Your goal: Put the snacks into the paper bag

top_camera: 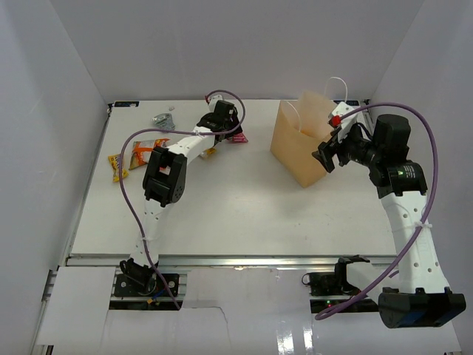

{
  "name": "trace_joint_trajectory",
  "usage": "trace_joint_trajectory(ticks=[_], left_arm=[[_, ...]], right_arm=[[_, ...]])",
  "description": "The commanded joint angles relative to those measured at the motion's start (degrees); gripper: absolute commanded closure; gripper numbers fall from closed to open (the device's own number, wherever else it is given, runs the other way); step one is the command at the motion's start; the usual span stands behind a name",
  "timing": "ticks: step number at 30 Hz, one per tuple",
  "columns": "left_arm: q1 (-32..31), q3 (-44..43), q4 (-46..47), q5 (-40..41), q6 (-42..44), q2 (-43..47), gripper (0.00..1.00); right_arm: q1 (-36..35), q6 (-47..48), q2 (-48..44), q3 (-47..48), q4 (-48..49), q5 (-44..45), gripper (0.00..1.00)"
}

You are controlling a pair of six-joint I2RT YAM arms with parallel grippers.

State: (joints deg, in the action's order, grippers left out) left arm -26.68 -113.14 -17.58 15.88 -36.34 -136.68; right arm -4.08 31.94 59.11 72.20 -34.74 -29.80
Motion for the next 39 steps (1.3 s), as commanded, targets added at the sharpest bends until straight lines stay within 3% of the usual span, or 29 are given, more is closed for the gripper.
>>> trace_joint_trajectory(ticks=[1, 5, 9, 13, 16, 19, 27, 32, 33, 35, 36, 39], left_arm=[[0.48, -2.17, 0.26, -4.97, 4.25, 0.10, 0.25], [0.75, 0.72, 3.34, -9.72, 4.08, 0.19, 0.37], [0.92, 3.36, 5.54, -12.19, 3.99, 1.15, 0.57], [1.54, 7.57, 8.35, -14.20, 4.26, 3.87, 0.69], [2.15, 10.47, 10.45, -15.79, 4.17, 6.07, 0.84], [2.68, 17.41, 14.66, -20.26, 4.52, 11.25, 0.91], [3.39, 46.82, 27.51, -37.99, 4.34, 34.69, 0.98], [3.30, 64.42, 32.17, -49.53, 4.52, 49.03, 0.99], [2.95, 67.50, 33.74, -51.98, 4.00, 54.36, 0.99], [2.51, 75.41, 35.77, -54.36, 2.33, 59.49, 0.99], [1.72, 77.44, 36.91, -55.16, 1.54, 61.95, 0.99], [-0.91, 84.21, 39.89, -57.10, -1.71, 70.48, 0.99]], right_arm=[[0.30, -0.57, -0.23, 0.22, 0.20, -4.29, 0.16], [0.30, -0.65, 0.48, 0.66, -0.15, -7.28, 0.16], [0.30, 1.54, 0.57, 1.45, -3.22, -13.95, 0.17], [0.04, 5.58, 0.57, 2.50, -9.54, -26.25, 0.18], [-0.93, 5.06, 0.74, 1.63, -11.13, -29.43, 0.20], [-2.51, 4.53, 0.65, 0.22, -12.63, -29.53, 0.26], [-11.47, -1.79, 1.62, -4.17, -8.59, -18.73, 0.35], [-17.45, -14.25, 3.55, -9.71, -0.87, -12.22, 0.36], [-18.94, -16.54, 3.90, -10.41, 0.71, -10.56, 0.32], [-20.26, -23.04, 4.96, -12.25, 5.98, -8.97, 0.03], [-21.14, -25.07, 5.48, -12.44, 7.65, -9.22, 0.10], [-21.85, -30.96, 8.38, -12.09, 12.32, -11.41, 0.10]])
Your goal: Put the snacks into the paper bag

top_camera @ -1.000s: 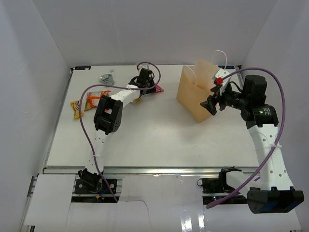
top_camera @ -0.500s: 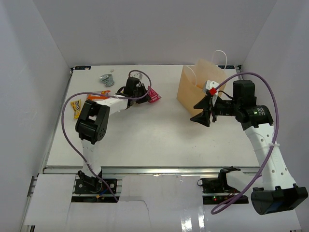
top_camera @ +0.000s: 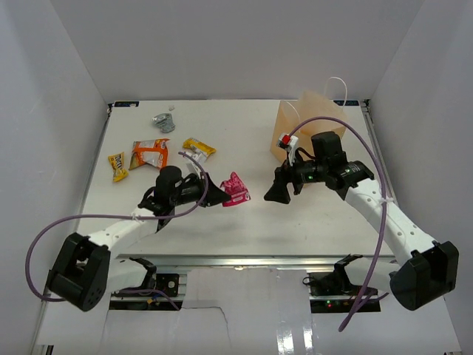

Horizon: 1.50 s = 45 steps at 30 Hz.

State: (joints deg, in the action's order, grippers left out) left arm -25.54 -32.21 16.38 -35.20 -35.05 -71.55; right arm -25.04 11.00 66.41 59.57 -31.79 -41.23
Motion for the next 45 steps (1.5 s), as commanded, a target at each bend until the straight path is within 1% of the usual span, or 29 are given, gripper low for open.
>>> trace_joint_trajectory(ticks=[1, 2, 4, 6, 10, 13, 16, 19, 20, 21, 23, 25, 26, 28, 30, 31, 32, 33, 34, 36, 37, 38, 39, 40, 41, 42, 43, 44, 45], left_arm=[[-3.01, 6.07, 6.90, -6.11, -3.97, 8.67, 0.99], [-4.07, 7.32, 7.95, -5.85, -4.85, 10.10, 0.99], [-6.53, 9.17, 9.80, -4.88, -7.22, 12.30, 0.99], [-8.47, 10.85, 10.95, -4.18, -8.98, 14.59, 0.99], [-10.14, 11.38, 11.30, -2.07, -10.22, 17.14, 0.99], [-10.58, 11.29, 11.30, -1.80, -10.39, 17.06, 0.98], [-10.93, 11.03, 11.30, -2.06, -10.48, 16.18, 0.98], [-11.29, 10.67, 11.39, -1.98, -10.39, 15.65, 0.98], [-11.29, 10.59, 11.39, -1.98, -10.30, 15.48, 0.98], [-11.29, 10.41, 11.39, -1.98, -10.22, 15.47, 0.97], [-11.29, 9.97, 11.57, -1.98, -10.04, 15.12, 0.97], [-11.29, 9.45, 11.65, -2.24, -9.95, 14.69, 0.96], [-11.37, 9.27, 11.66, -2.33, -9.78, 14.42, 0.95], [-11.37, 9.09, 11.92, -2.50, -9.69, 13.98, 0.94], [-11.37, 8.83, 12.09, -2.68, -9.78, 13.10, 0.91], [-11.37, 8.65, 12.18, -2.77, -9.86, 12.84, 0.83], [-11.29, 8.30, 12.18, -2.59, -9.86, 12.49, 0.77], [-11.37, 8.13, 12.18, -2.33, -9.95, 12.57, 0.70], [-11.29, 8.04, 12.18, -2.07, -9.95, 12.57, 0.59], [-11.29, 7.77, 12.10, -0.40, -9.78, 13.36, 0.51], [-11.29, 7.86, 12.09, 0.21, -9.17, 13.80, 0.36], [-11.29, 7.69, 11.92, 1.18, -8.81, 14.76, 0.30], [-11.20, 7.51, 11.57, 1.88, -7.68, 15.38, 0.27], [-11.29, 7.33, 10.87, 2.67, -6.88, 16.00, 0.26], [-11.20, 6.90, 8.60, 4.68, -6.01, 16.70, 0.07], [-11.11, 5.68, 7.19, 5.92, -3.82, 18.36, 0.06], [-11.11, 4.88, 5.35, 7.76, -2.76, 19.16, 0.05], [-11.02, 3.92, 1.06, 11.87, -1.70, 19.95, 0.02], [-10.94, 1.99, -0.98, 14.08, -0.65, 21.52, 0.02]], right_arm=[[-0.89, -11.26, 3.00, 0.72, 10.34, -0.68, 0.10], [-1.06, -14.66, 3.98, 0.90, 12.35, -2.34, 0.10], [-1.85, -17.15, 6.62, 0.98, 14.20, -3.94, 0.10], [-3.25, -19.08, 7.94, 0.90, 16.40, -5.43, 0.10], [-4.93, -21.19, 10.40, 0.20, 18.95, -7.72, 0.09], [-6.07, -24.09, 11.37, -0.59, 21.76, -10.53, 0.02], [-7.30, -25.24, 11.81, -0.86, 23.35, -12.73, 0.12], [-8.18, -25.85, 11.72, -2.00, 24.14, -13.79, 0.31], [-8.45, -26.21, 11.64, -2.52, 24.58, -14.40, 0.42], [-8.54, -26.56, 11.63, -2.88, 24.93, -14.58, 0.47], [-8.89, -27.26, 11.55, -3.84, 25.37, -14.75, 0.54], [-8.89, -27.44, 11.46, -4.20, 25.46, -14.84, 0.57], [-8.98, -27.53, 11.46, -4.37, 25.55, -15.02, 0.61], [-9.07, -27.79, 11.55, -4.29, 25.81, -15.28, 0.66], [-9.06, -27.88, 11.63, -3.94, 26.25, -16.07, 0.74], [-9.06, -27.79, 11.63, -3.85, 26.43, -16.33, 0.79], [-9.06, -27.62, 11.55, -3.59, 26.17, -16.68, 0.92], [-9.06, -26.40, 11.29, -2.80, 25.73, -16.69, 0.92], [-8.98, -25.25, 11.11, -2.36, 25.20, -17.21, 0.92], [-8.89, -22.01, 10.41, -0.96, 22.41, -17.92, 0.92], [-8.89, -18.08, 10.23, 0.88, 20.91, -17.31, 0.92], [-8.80, -15.25, 9.62, 2.20, 18.98, -16.69, 0.92], [-8.63, -8.96, 9.35, 4.91, 14.87, -16.08, 0.92], [-8.45, -6.37, 9.00, 6.42, 13.00, -15.20, 0.92], [-7.75, -4.00, 8.30, 7.91, 11.33, -13.28, 0.92], [-6.44, 0.20, 7.77, 10.97, 8.44, -11.08, 0.92], [-6.43, 1.81, 7.33, 12.66, 7.37, -10.28, 0.92], [-4.69, 3.13, 6.46, 14.42, 6.57, -9.57, 0.92], [-3.63, 4.36, 5.93, 16.09, 6.04, -8.87, 0.92]])
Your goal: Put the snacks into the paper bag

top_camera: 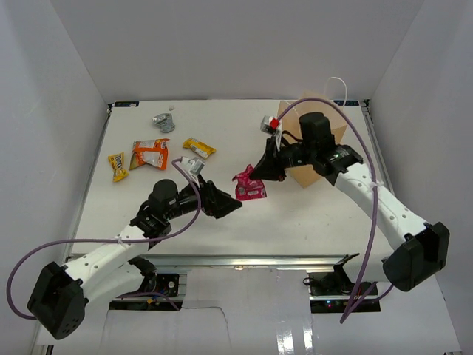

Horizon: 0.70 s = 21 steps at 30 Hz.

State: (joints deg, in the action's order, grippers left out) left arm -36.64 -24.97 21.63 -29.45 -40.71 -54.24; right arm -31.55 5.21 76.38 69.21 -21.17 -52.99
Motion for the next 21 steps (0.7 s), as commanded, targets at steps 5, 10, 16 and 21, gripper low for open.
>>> trace_joint_trajectory(ticks=[5, 10, 16, 21], left_arm=[[1.13, -11.40, -19.13, 24.41, 7.40, 4.67, 0.02], [9.45, -18.17, -26.89, 29.65, 2.31, -2.61, 0.02], [20.72, -23.62, -29.61, 21.28, -8.15, -16.84, 0.02], [23.19, -37.76, -41.29, 26.37, -15.00, -33.36, 0.02]], right_arm=[[7.90, 16.13, -7.64, 18.56, -3.63, 19.13, 0.92], [17.37, 13.95, -6.42, 25.26, 1.56, 31.96, 0.92], [22.05, 14.21, -0.28, 27.12, 1.74, 37.24, 0.92], [22.94, 15.35, 3.68, 23.70, 0.96, 41.30, 0.92]])
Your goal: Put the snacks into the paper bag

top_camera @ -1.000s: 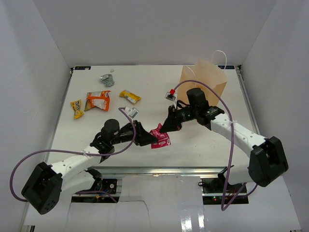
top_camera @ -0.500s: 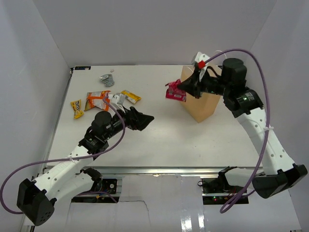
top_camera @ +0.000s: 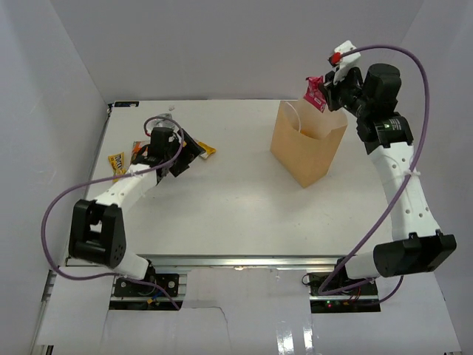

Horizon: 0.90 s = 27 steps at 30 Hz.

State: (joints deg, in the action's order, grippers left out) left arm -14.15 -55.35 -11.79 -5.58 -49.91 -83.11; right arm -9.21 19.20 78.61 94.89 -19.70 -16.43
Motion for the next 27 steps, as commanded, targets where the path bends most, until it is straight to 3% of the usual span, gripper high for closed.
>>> trace_joint_trajectory(ticks=[1, 3, 6, 8, 9, 11, 12, 15, 18, 27], left_arm=[[0.71, -9.75, -12.33, 4.68, -6.60, -6.69, 0.02], [0.79, -15.38, -15.70, 8.03, -8.09, -12.21, 0.02], [0.88, -20.40, -20.02, 11.73, -8.98, -17.67, 0.02], [0.88, -22.59, -21.51, 14.01, -8.98, -20.06, 0.03], [0.88, -24.87, -22.65, 14.63, -9.06, -22.60, 0.04], [0.88, -28.82, -23.80, 15.69, -8.63, -25.24, 0.07], [0.88, -30.15, -23.98, 15.69, -8.54, -26.65, 0.09], [0.88, -33.49, -23.98, 14.56, -8.62, -31.66, 0.11], [0.97, -37.89, -23.89, 13.41, -8.89, -36.23, 0.15], [0.88, -43.88, -23.02, 11.30, -8.45, -42.57, 0.56]], right_arm=[[1.03, 1.45, 1.98, -2.77, -0.42, 4.82, 0.92], [1.65, 1.45, 2.25, -4.09, -0.68, 4.91, 0.88], [2.27, 1.37, 1.81, -4.98, -0.77, 3.95, 0.72], [3.15, 1.10, 0.85, -4.89, -0.86, 2.72, 0.53], [3.93, 0.84, 0.50, -4.80, -0.95, 1.76, 0.38], [5.42, -0.13, -0.03, -3.23, -2.70, -2.09, 0.20], [5.87, -0.30, -0.21, -2.61, -3.58, -3.42, 0.16], [7.01, -0.57, -1.70, -2.17, -5.52, -8.86, 0.09], [7.54, 0.57, -4.07, -4.01, -5.96, -14.39, 0.08], [7.72, 4.97, -10.22, -11.39, -6.75, -24.87, 0.10]])
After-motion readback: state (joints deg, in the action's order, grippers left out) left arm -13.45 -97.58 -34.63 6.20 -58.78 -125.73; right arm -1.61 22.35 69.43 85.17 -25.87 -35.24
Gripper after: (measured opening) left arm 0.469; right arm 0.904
